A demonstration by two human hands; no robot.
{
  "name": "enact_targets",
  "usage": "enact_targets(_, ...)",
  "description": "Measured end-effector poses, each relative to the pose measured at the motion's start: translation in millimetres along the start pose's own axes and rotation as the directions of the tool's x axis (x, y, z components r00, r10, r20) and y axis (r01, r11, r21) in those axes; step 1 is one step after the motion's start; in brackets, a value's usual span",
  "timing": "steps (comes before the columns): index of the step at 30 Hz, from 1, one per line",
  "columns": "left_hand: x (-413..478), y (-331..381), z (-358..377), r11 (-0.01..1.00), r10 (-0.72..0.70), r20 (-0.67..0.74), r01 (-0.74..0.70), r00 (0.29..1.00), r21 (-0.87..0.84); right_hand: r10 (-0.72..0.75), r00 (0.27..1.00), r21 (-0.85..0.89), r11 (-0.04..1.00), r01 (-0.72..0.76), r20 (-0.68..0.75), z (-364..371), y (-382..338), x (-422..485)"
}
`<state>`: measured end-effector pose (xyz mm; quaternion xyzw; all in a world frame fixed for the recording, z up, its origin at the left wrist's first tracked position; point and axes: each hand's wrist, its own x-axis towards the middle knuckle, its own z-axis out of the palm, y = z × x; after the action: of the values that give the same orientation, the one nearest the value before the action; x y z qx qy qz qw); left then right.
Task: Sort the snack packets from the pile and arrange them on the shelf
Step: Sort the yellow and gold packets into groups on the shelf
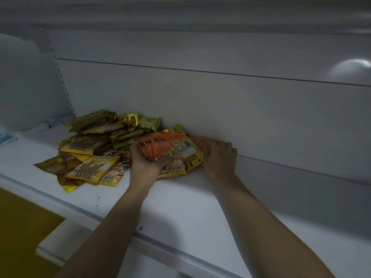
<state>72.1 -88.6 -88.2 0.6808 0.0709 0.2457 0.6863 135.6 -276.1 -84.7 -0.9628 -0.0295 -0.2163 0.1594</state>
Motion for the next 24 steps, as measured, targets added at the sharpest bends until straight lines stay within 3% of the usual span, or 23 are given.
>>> enact_targets(5, -4, 3, -1, 1.000, -0.005, 0.002, 0.005, 1.000, 0.006, 0.142, 0.962, 0.029, 0.988, -0.152, 0.234, 0, 24, 0)
enact_targets(12, -6, 3, -1, 1.000, 0.006, 0.032, -0.007, 0.999, 0.025, 0.248, 0.938, 0.215, 0.929, -0.302, 0.244, -6, 26, 0)
enact_targets(14, -7, 4, 0, 1.000, -0.001, 0.049, 0.000, 0.999, 0.022, 0.259, 0.941, 0.297, 0.901, -0.317, 0.219, -7, 30, -1)
enact_targets(18, -8, 6, 0, 1.000, -0.019, 0.080, 0.018, 0.997, 0.013, 0.317, 0.938, 0.279, 0.896, -0.344, 0.139, -12, 33, 0)
enact_targets(24, -6, 2, -4, 0.998, -0.056, 0.091, 0.054, 0.994, 0.020, 0.283, 0.945, 0.630, 0.767, -0.120, -0.165, -43, 12, -8)
